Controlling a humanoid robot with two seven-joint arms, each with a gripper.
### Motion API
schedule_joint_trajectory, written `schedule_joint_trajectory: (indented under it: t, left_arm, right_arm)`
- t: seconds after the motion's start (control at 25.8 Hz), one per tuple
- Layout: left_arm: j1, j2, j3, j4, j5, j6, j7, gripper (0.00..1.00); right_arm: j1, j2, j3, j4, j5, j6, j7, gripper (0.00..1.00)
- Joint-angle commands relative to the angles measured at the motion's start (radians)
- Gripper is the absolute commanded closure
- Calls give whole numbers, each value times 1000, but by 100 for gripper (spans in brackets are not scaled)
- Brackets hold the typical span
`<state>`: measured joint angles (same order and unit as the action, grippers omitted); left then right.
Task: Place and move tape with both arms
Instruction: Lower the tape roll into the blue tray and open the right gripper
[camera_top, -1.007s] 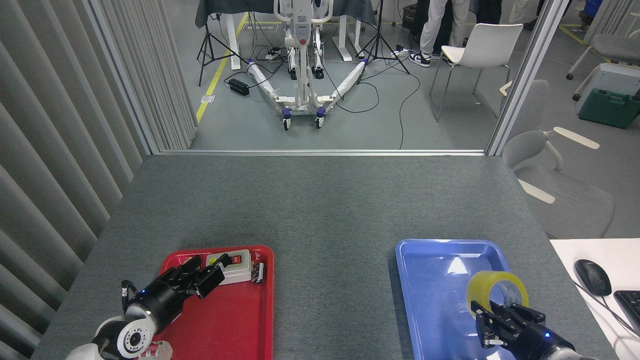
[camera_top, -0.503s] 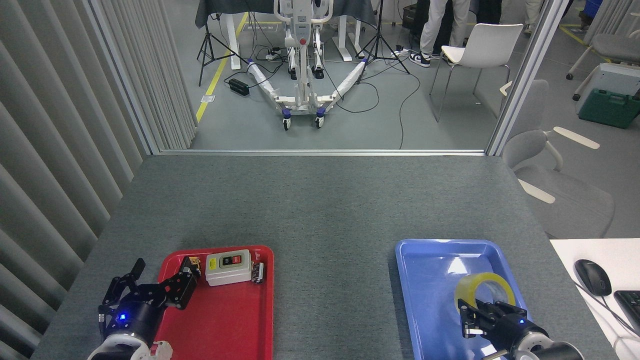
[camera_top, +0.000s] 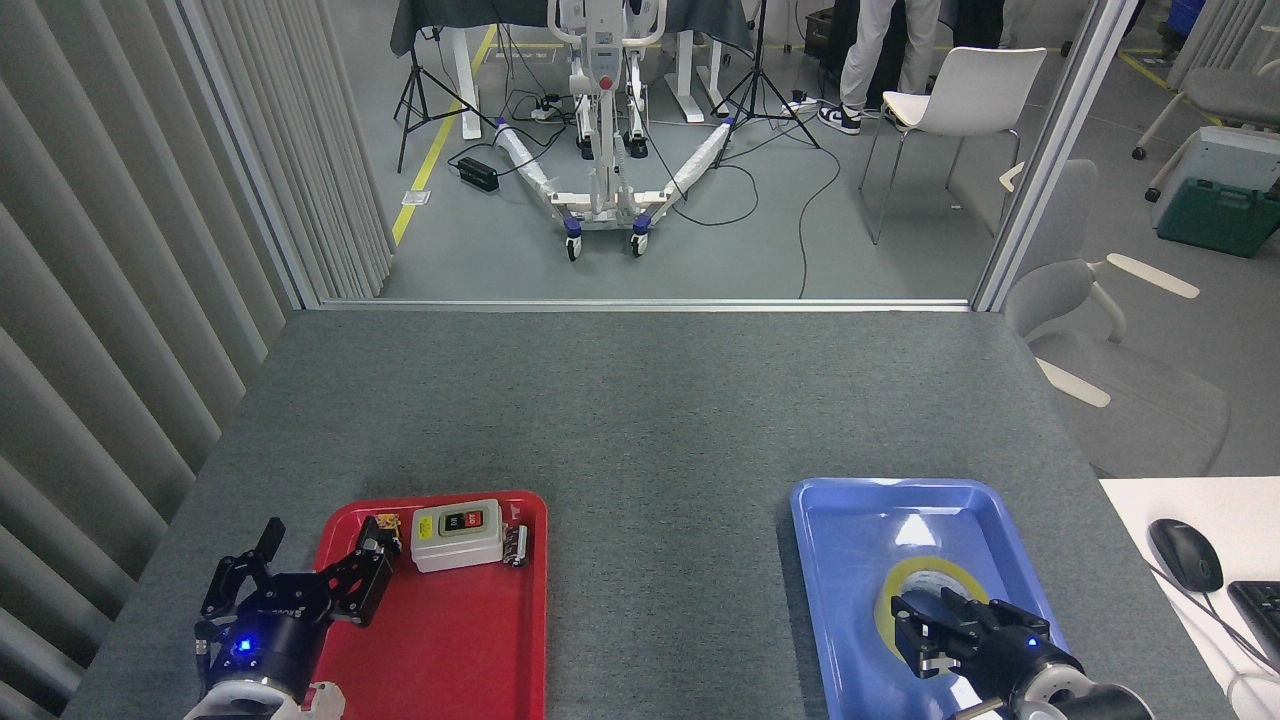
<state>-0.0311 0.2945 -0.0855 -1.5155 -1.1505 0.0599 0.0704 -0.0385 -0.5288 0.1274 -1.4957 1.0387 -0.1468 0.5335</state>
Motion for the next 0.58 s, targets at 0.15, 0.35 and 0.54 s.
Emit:
schedule_joint_trajectory:
  t: [0.15, 0.35, 0.54]
  left_arm:
    - [-3, 2, 0, 11, 40, -3, 9, 1]
    - [-3, 5, 0, 15, 43, -3, 9, 1]
    - [-1, 8, 0, 18, 61, -5, 9, 1]
  right_arm:
    - [32, 43, -129, -25, 9, -94, -256, 0]
    - [66, 101, -295, -25, 52, -183, -487, 0]
    - [74, 105, -333, -25, 60, -162, -576, 0]
